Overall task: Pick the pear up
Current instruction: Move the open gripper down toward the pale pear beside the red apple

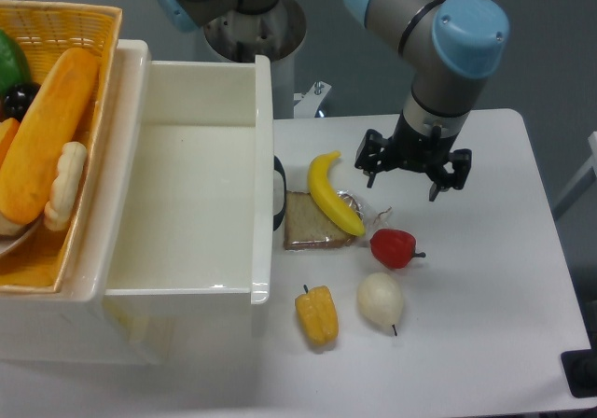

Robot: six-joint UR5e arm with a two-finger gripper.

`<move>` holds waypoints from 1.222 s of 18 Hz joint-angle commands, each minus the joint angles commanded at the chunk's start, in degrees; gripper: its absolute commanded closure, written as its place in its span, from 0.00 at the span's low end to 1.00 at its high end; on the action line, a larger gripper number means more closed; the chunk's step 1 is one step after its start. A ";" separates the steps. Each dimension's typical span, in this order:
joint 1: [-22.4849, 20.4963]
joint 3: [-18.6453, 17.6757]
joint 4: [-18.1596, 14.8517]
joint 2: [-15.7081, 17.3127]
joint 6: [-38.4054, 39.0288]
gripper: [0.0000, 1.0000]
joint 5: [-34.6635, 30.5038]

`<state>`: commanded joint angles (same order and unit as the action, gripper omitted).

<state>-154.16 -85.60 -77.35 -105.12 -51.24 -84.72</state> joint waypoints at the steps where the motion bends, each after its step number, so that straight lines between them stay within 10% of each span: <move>1: 0.00 -0.17 0.18 -0.09 0.00 0.00 -0.18; 22: 1.05 -2.73 11.07 -9.40 14.40 0.00 -0.44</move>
<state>-153.11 -88.33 -66.28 -114.51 -36.84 -85.17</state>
